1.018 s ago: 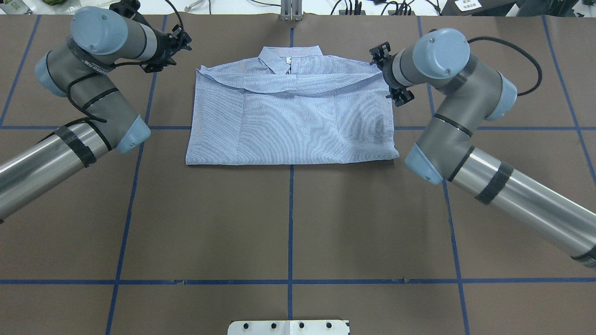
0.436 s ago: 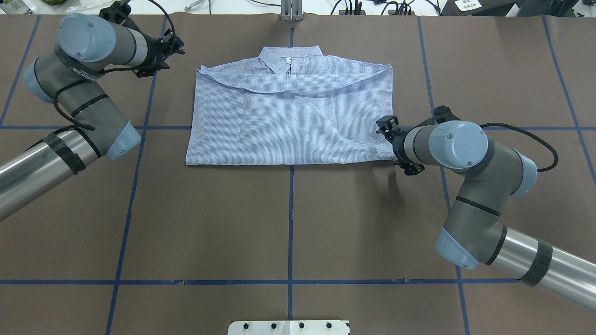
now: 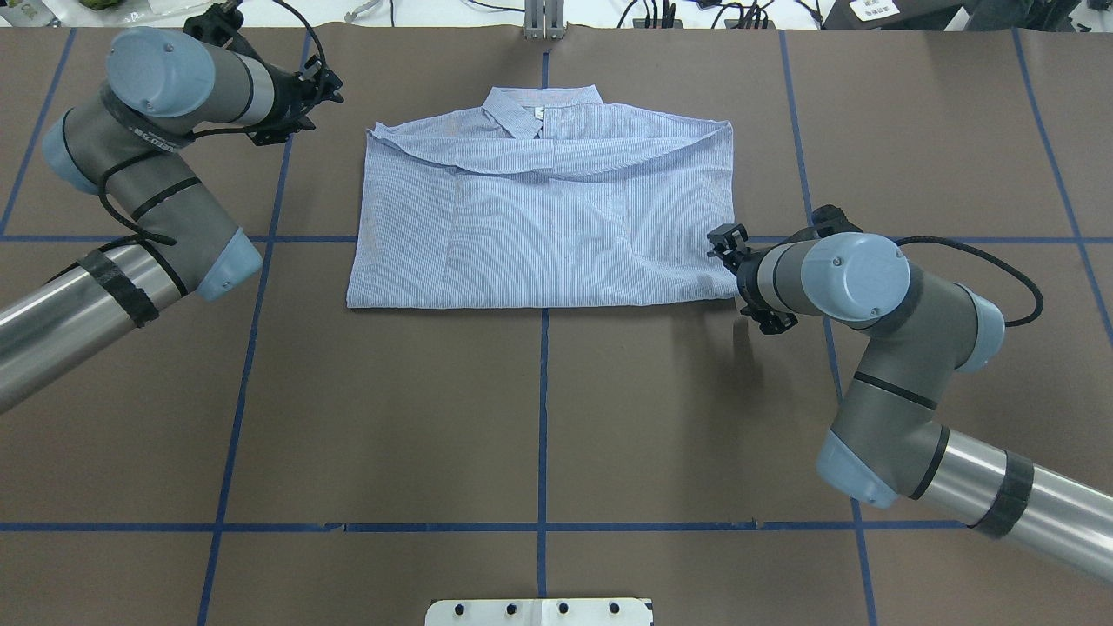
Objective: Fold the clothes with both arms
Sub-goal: 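Open both grippers and release the hem, then drag the shirt corner nearest the robot with the right gripper, rotating the shirt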
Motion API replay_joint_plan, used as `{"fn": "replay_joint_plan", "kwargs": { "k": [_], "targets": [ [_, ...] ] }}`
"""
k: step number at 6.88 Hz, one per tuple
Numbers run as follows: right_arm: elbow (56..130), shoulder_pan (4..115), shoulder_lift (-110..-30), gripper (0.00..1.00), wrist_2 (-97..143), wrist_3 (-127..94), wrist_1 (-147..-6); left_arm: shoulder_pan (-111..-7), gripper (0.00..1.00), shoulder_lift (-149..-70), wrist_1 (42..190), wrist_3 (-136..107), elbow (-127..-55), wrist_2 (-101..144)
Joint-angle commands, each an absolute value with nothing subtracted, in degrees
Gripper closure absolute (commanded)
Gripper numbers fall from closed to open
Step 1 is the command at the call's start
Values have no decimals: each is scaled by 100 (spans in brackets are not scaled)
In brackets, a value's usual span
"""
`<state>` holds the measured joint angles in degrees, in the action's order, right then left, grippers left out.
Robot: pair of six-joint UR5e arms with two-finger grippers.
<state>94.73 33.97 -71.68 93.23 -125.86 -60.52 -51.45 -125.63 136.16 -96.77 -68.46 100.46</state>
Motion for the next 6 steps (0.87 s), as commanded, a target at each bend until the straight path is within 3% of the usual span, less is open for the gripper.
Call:
{"fn": "replay_joint_plan", "kwargs": {
  "k": [1,3,6],
  "targets": [
    [9335,3375,-7120,15,9290,-12595,-6047,-5142,39,-12524,13623,-9677,-6847,10046],
    [9395,3384,-7119,100,9325,-12603,-6056,-5142,39,-12524,13623,-9677,-6847,10046],
    [9929,3393,-7425,100,9422,-12621,-6038,-5142,39,-12516,13632,-9685,-6847,10046]
  ]
}}
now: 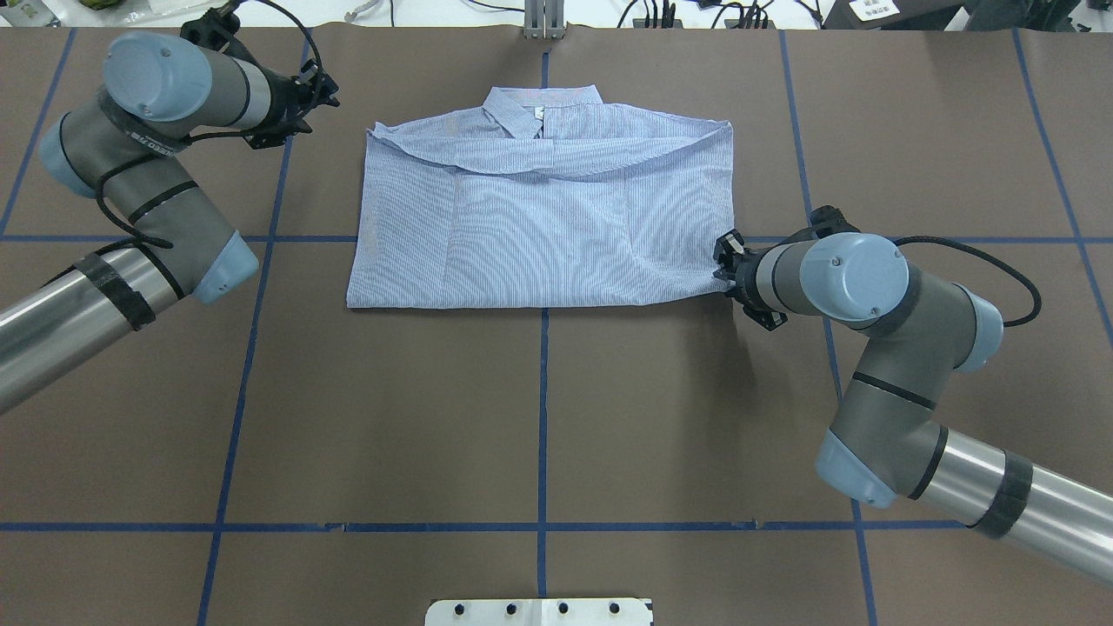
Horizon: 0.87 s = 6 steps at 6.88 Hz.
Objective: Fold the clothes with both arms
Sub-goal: 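Drag the shirt corner nearest the robot with the right gripper, rotating the shirt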
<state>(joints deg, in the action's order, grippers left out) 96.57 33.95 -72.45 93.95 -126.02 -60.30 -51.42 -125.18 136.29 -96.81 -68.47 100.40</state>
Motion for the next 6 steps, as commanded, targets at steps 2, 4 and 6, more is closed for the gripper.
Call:
{"fn": "replay_joint_plan", "kwargs": {
  "k": [2,4,6],
  "targets": [
    [11224,3070,-7951,100,9448,-13137,-6631,-5142,39,-12524,13632,-9703,-6855,10046],
    [12467,2098,-8024,100,9553,-13411,-7957,-5072,40,-12237,13588,-9747,-7588,10203],
    [12892,1261,-8085,100,10945,-13430,-9013,-5071,22,-11927,13526,-10052,-8277,10888]
  ]
}}
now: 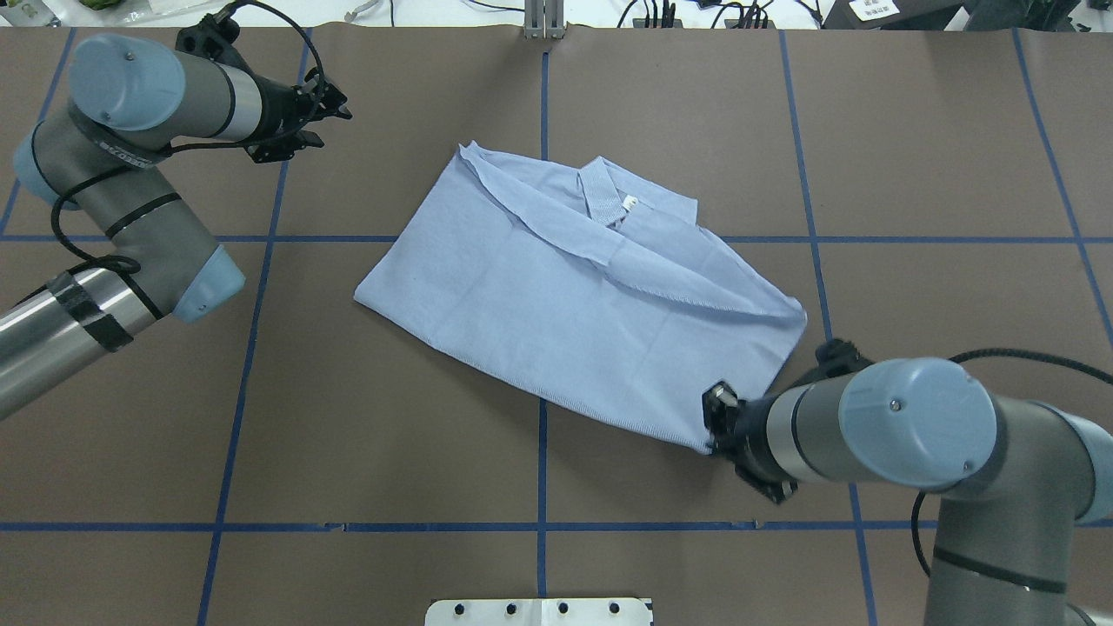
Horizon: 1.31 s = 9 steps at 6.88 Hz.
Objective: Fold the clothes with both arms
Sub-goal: 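Drag the shirt corner nearest the robot with the right gripper, rotating the shirt, then grasp the shirt's side edges with both grippers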
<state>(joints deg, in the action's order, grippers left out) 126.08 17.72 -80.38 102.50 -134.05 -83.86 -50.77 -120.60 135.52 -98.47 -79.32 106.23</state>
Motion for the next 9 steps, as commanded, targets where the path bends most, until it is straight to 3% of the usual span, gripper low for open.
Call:
{"fn": "replay_joint_plan", "kwargs": {
  "k": [1,3,5,7,9],
  "targets": [
    [13094,665,-8277,1,10899,-13473,-9366,-4889,0,-11770,13535,-10072,-8540,11046],
    [13297,448,-8288,0,10881,-13509,-9396,-4248,0,-11103,13535,-10081,-9375,11039],
    [13430,1671,-8175,0,10881,-13413,-9396,-3702,0,-10366,13387,-10511,-10374,11030],
    [13027,2834,-7605,0,10881,-12425,-9378,-2879,2,-10589,12491,-10723,-10408,10298],
    [12395,3243,-7190,0,10872,-12199,-9325,-2786,10,-10854,12481,-10731,-10169,10134]
  ]
}}
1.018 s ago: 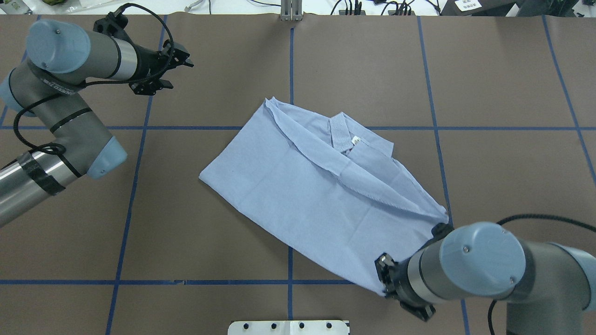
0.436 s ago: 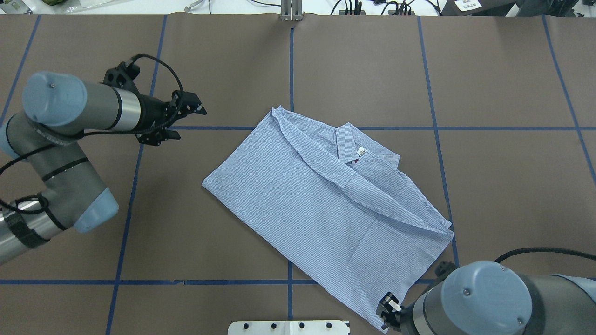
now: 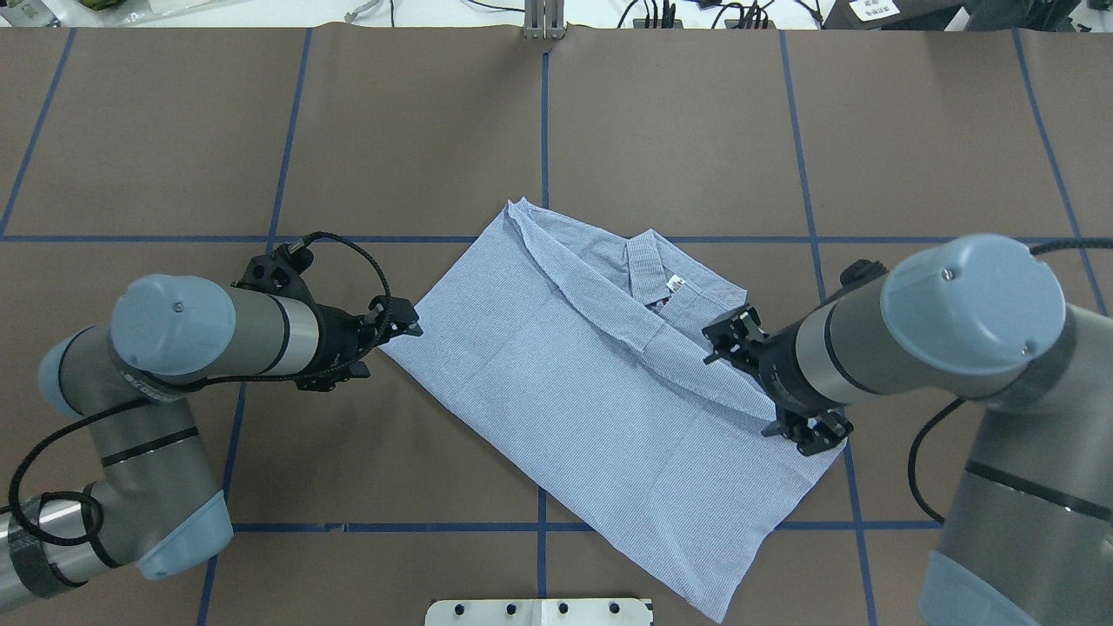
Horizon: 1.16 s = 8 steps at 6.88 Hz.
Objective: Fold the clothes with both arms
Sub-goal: 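Grasp the shirt's side edges with both grippers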
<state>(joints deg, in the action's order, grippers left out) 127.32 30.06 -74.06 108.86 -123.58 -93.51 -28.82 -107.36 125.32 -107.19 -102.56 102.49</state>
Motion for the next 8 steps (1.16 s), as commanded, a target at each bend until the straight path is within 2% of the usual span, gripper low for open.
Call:
{"fn": "replay_joint_plan", "kwargs": {
  "k": [1,6,7,8],
  "targets": [
    [12393,3269,-7172,0,10881,-12191,-9325,-2786,14,-10959,12480,-10723,-10012,10125],
    [12401,3270,-7154,0,10898,-12199,-9334,-2795,37,-11013,12401,-10679,-9668,10055],
    [12436,3278,-7154,0,10925,-12199,-9334,-2795,56,-11030,12401,-10722,-9668,9968],
    [12445,3287,-7154,0,10934,-12208,-9334,-2795,93,-11039,12393,-10731,-9668,9967]
  ]
}}
